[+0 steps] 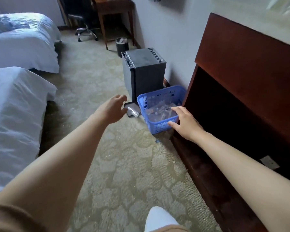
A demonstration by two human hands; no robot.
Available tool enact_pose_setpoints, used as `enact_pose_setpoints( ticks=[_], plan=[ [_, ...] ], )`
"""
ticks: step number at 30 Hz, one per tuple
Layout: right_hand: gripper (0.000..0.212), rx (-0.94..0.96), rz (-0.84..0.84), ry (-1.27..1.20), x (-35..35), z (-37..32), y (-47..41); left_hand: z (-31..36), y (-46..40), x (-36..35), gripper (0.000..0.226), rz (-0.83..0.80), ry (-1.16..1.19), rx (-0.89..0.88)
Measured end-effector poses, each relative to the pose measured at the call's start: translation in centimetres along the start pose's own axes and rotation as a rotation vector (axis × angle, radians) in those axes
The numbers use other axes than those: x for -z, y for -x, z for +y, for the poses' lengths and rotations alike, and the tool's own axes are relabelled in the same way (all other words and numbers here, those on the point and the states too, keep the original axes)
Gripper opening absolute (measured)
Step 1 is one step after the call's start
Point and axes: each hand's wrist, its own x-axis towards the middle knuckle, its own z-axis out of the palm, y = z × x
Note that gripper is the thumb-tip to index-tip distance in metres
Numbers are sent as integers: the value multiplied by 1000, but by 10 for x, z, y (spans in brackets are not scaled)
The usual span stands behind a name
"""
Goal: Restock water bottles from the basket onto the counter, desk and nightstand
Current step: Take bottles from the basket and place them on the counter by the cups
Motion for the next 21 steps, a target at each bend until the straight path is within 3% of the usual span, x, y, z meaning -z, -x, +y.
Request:
enact_pose_setpoints(
  ticks=[14, 21],
  plan=[
    [61, -204, 41, -58, -1, 18, -252, -58, -313, -6, 35, -124, -39, -231],
    [61, -379, 182, -60, 7, 27, -356, -77, -453, -5, 37, -186, -136, -372]
  ],
)
